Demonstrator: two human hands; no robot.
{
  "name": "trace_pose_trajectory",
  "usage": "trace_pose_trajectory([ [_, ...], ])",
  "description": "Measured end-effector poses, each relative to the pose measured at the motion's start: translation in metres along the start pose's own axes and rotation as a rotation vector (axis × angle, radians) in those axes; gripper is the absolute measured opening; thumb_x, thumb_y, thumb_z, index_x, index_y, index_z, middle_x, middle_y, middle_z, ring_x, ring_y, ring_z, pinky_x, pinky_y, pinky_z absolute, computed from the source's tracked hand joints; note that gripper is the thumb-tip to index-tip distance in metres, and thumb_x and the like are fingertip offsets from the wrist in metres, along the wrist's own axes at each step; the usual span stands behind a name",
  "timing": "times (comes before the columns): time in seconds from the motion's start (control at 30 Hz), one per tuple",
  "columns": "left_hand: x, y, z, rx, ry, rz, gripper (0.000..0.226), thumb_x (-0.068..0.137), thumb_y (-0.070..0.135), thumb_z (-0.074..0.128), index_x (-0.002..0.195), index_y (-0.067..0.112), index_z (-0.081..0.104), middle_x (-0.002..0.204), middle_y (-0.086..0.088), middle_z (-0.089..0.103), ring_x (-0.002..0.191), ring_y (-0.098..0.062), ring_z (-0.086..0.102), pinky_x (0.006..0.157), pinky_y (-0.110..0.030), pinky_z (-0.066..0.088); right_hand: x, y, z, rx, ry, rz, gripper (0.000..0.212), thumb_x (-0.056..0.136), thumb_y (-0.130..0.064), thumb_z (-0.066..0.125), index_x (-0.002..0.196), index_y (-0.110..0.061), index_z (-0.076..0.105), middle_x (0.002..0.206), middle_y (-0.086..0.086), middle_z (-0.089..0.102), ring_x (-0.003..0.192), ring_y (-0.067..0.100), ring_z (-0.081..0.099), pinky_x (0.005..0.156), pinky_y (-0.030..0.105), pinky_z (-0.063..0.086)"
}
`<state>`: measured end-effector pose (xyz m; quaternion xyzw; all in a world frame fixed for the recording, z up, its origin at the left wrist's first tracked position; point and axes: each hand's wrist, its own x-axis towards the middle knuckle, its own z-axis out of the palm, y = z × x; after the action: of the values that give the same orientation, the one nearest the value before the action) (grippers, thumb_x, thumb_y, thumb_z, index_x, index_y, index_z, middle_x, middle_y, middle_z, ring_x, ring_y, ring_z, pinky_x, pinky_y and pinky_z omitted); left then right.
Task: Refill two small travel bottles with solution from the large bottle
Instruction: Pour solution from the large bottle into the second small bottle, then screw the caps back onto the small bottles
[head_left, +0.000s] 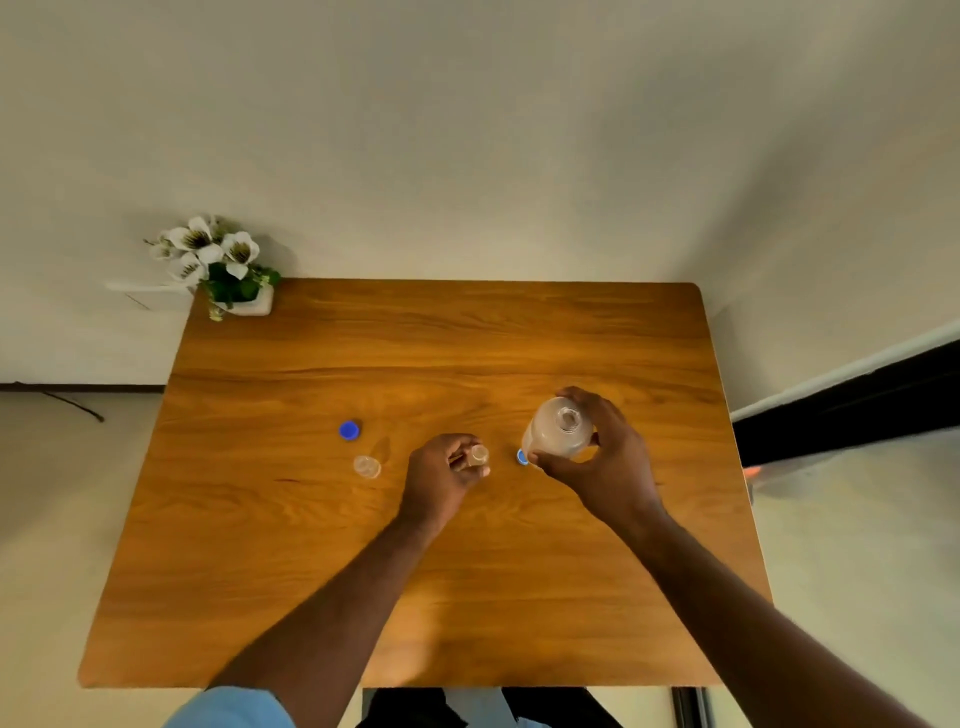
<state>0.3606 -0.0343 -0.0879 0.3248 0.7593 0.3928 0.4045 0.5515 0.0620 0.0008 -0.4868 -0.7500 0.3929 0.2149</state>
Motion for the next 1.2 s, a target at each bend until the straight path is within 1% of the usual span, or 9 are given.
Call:
trace_pose_trajectory([
  [0.27,0.01,-0.017,0.007,0.061,-0.058,0.036,0.039,0.075,0.003,0.086,0.11,0.01,0.071,0.112,-0.004,0.072,0.106,-0.013,0.07,0.091,-0.014,0.055,0.014,0.011,0.009,-0.028,-0.022,0.002,0.078,0.064,-0.039,0.09,0.132,-0.035,0.053,0.128,-0.016,0.057,0.117,0.007,0.053,0.089,0.035,0.053],
  [0.43,0.013,-0.018,0.002,0.088,-0.091,0.065,0.055,0.074,0.01,0.088,0.123,0.014,0.066,0.126,-0.003,0.068,0.119,-0.013,0.064,0.106,-0.034,0.053,0.033,0.004,0.018,-0.023,-0.032,-0.013,0.079,0.064,-0.037,0.09,0.133,-0.035,0.052,0.128,-0.017,0.057,0.117,0.008,0.054,0.092,0.04,0.052],
  [0.53,0.015,-0.015,-0.008,0.105,-0.109,0.083,0.074,0.068,0.029,0.092,0.134,0.024,0.059,0.137,0.002,0.062,0.128,-0.014,0.058,0.107,-0.039,0.052,0.051,-0.004,0.028,-0.019,-0.03,-0.032,0.079,0.064,-0.035,0.091,0.133,-0.034,0.052,0.128,-0.017,0.057,0.117,0.009,0.054,0.092,0.041,0.053],
  [0.6,0.014,-0.009,-0.019,0.127,-0.123,0.134,0.084,0.064,0.046,0.09,0.139,0.031,0.053,0.141,0.007,0.057,0.131,-0.012,0.054,0.107,-0.038,0.051,0.065,-0.011,0.038,-0.033,-0.034,-0.046,0.08,0.065,-0.035,0.09,0.134,-0.032,0.052,0.129,-0.014,0.058,0.118,0.011,0.053,0.092,0.042,0.054],
  [0.67,0.011,0.002,-0.032,0.135,-0.13,0.196,0.09,0.062,0.054,0.088,0.141,0.033,0.05,0.145,0.008,0.053,0.134,-0.009,0.05,0.11,-0.037,0.047,0.082,-0.017,0.049,-0.04,-0.038,-0.062,0.081,0.065,-0.036,0.09,0.136,-0.03,0.051,0.132,-0.01,0.059,0.12,0.014,0.054,0.092,0.043,0.054],
  [0.8,0.006,0.024,-0.069,0.176,-0.074,0.292,0.094,0.063,0.06,0.085,0.144,0.043,0.04,0.15,0.018,0.041,0.141,-0.005,0.038,0.112,-0.029,0.039,0.115,-0.031,0.076,-0.049,-0.068,-0.09,0.082,0.066,-0.034,0.089,0.138,-0.026,0.05,0.134,-0.005,0.059,0.119,0.017,0.055,0.093,0.042,0.053],
  [0.9,0.008,0.035,-0.099,0.255,0.013,0.32,0.093,0.067,0.061,0.083,0.147,0.039,0.04,0.15,0.024,0.034,0.143,0.0,0.027,0.111,-0.023,0.031,0.136,-0.037,0.097,-0.046,-0.101,-0.09,0.082,0.066,-0.034,0.089,0.137,-0.026,0.05,0.133,-0.004,0.06,0.119,0.019,0.056,0.094,0.044,0.053],
  [1.07,0.02,0.027,-0.143,0.429,0.069,0.314,0.095,0.071,0.066,0.076,0.151,0.033,0.036,0.159,0.015,0.032,0.15,-0.003,0.015,0.117,-0.033,0.027,0.162,-0.044,0.127,-0.061,-0.136,-0.087,0.08,0.067,-0.028,0.09,0.136,-0.021,0.051,0.132,0.001,0.061,0.118,0.021,0.056,0.093,0.03,0.048],
  [1.2,0.03,0.012,-0.162,0.543,0.032,0.274,0.101,0.072,0.073,0.069,0.155,0.035,0.025,0.165,0.014,0.021,0.152,-0.003,0.005,0.119,-0.034,0.02,0.171,-0.045,0.143,-0.085,-0.144,-0.04,0.087,0.066,-0.028,0.09,0.14,-0.02,0.044,0.134,0.003,0.058,0.119,0.022,0.055,0.095,0.033,0.05],
])
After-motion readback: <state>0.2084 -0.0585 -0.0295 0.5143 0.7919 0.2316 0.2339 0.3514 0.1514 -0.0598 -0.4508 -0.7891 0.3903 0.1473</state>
